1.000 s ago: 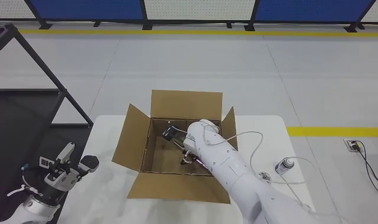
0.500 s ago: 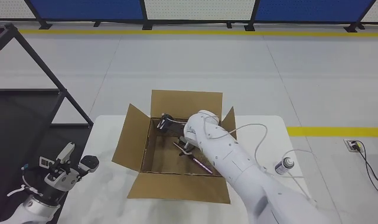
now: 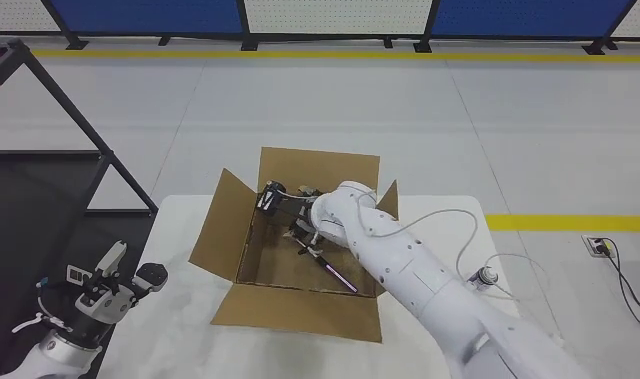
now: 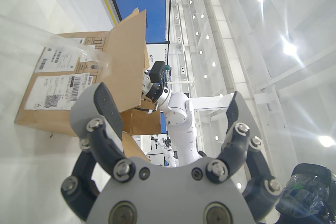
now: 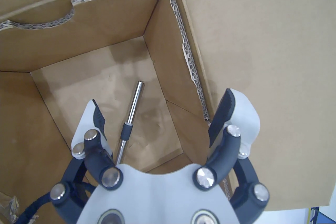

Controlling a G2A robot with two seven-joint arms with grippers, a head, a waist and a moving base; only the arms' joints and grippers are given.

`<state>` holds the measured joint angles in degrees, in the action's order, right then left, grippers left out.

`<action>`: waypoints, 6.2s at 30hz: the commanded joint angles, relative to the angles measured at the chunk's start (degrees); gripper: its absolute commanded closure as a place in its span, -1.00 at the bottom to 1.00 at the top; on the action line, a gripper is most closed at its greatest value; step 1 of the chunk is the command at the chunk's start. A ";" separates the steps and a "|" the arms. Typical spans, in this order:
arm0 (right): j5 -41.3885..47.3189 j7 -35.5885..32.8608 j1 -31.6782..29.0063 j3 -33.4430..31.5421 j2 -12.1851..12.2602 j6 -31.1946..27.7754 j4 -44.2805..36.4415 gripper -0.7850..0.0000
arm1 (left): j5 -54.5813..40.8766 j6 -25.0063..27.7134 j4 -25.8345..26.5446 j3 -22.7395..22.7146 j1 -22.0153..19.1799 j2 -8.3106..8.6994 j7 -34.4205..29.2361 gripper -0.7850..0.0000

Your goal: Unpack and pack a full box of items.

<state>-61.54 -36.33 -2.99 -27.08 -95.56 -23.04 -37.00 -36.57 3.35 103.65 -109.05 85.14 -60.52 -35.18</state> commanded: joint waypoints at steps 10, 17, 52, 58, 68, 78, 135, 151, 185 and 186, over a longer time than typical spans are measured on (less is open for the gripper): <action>-8.54 -16.55 -24.72 -22.54 14.81 -3.48 -48.91 -1.00 | 0.00 0.00 0.00 0.00 0.00 0.00 0.00 -1.00; -6.96 -18.14 -32.05 -30.80 17.10 -4.46 -58.18 -1.00 | 0.00 0.00 0.00 0.00 0.00 0.00 0.00 -1.00; 3.74 8.63 -64.51 -68.73 23.14 -18.71 -82.63 -1.00 | -2.10 0.05 2.21 -0.92 0.76 0.29 -7.46 -1.00; 5.37 11.29 -70.68 -73.95 23.66 -15.62 -80.28 -1.00 | -2.10 0.05 2.21 -0.92 0.76 0.29 -7.46 -1.00; 5.37 11.29 -70.68 -73.95 23.66 -15.62 -80.28 -1.00 | -2.10 0.05 2.21 -0.92 0.76 0.29 -7.46 -1.00; 4.11 11.46 -71.41 -74.50 24.00 -16.51 -79.42 -1.00 | -2.10 0.05 2.21 -0.92 0.76 0.29 -7.46 -1.00; -8.86 4.68 -74.83 -74.42 29.55 -21.80 -66.82 -1.00 | -2.10 0.05 2.21 -0.92 0.76 0.29 -7.46 -1.00; -11.88 0.60 -68.64 -64.31 30.17 -20.50 -60.02 -1.00 | -2.10 0.05 2.21 -0.92 0.76 0.29 -7.46 -1.00; -10.32 -1.76 -62.14 -61.51 32.40 -19.60 -54.24 0.82 | -2.10 0.05 2.21 -0.92 0.76 0.29 -7.46 -1.00; -10.54 -1.34 -62.69 -62.36 32.56 -19.18 -56.45 0.85 | -2.10 0.05 2.21 -0.92 0.76 0.29 -7.46 -1.00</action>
<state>-71.84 -38.13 -65.05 -88.41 -63.19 -42.65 -90.73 -38.67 3.40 105.87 -109.97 85.90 -60.23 -42.65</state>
